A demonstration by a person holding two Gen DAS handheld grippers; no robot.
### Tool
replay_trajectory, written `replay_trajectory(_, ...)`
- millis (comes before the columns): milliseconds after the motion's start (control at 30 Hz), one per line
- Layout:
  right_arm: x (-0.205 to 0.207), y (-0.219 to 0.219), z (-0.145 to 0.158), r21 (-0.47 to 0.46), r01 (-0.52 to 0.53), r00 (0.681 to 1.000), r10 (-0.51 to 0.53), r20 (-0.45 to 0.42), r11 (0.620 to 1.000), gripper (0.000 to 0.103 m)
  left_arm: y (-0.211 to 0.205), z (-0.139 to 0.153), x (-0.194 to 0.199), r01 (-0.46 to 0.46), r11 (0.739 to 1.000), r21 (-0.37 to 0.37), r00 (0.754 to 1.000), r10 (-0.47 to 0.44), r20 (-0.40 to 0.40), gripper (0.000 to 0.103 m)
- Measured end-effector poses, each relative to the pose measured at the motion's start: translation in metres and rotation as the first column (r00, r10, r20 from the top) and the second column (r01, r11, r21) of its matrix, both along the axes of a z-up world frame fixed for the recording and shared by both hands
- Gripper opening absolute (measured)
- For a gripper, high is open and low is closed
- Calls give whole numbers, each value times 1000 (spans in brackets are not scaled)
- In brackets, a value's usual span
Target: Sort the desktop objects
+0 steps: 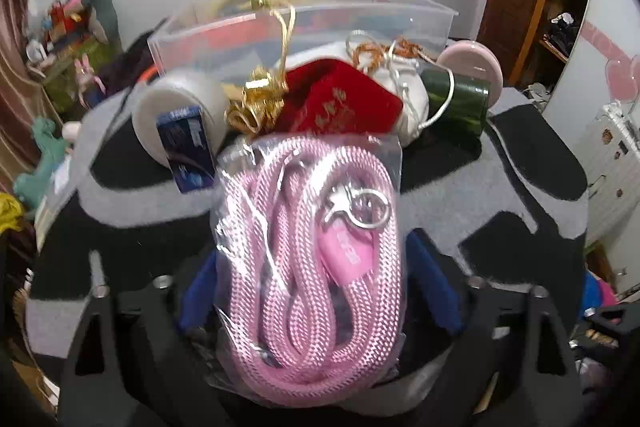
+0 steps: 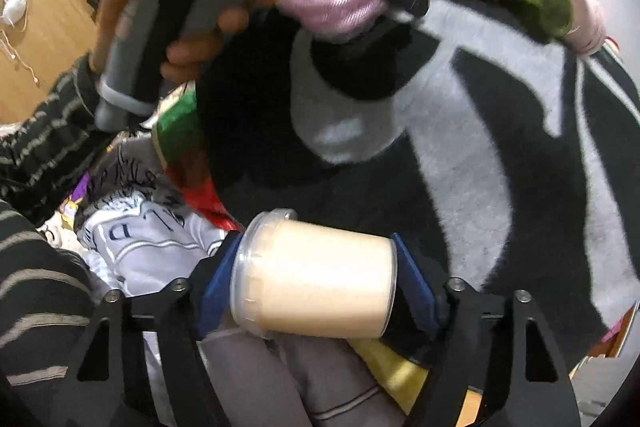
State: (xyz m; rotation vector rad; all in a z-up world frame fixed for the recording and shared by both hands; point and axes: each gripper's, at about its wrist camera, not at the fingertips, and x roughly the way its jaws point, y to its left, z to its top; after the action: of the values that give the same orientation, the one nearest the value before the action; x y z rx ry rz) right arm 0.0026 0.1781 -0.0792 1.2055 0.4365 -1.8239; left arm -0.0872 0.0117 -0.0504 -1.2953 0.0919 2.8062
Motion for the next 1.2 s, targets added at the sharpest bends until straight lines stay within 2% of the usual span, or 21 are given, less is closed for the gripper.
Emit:
replay_trajectory(33, -3, 1, 2, -11, 8, 1000, -8, 4, 1000, 65, -1, 1, 1, -6, 1000, -13, 1000, 6, -8, 65)
replay_trajectory(200, -16, 13, 15, -61, 49, 999, -49, 3, 997, 65, -12, 8, 6, -41, 999, 3, 999, 41, -7, 58)
replay_trajectory(333, -24, 17, 38, -119, 73, 997, -73, 10, 990, 64, -23, 13, 15, -57, 998, 38, 998, 58, -9, 57)
replay_trajectory(467, -39, 26, 63, -156, 107, 990, -120, -75, 982, 64, -27, 25, 25, -63, 996, 59, 997, 65, -30, 57)
replay_trajectory(733, -75, 31, 95, -227, 176, 964, -215, -160, 958, 64, -35, 56, 26, -57, 994, 92, 993, 66, -94, 57)
replay_trajectory(933, -107, 33, 126, -279, 215, 944, -273, -187, 936, 64, -42, 81, 20, -79, 993, 84, 984, 91, -154, 57)
replay_trajectory(1200, -142, 22, 160, -326, 208, 929, -290, -229, 922, 64, -50, 109, 5, -78, 994, 78, 975, 92, -203, 57)
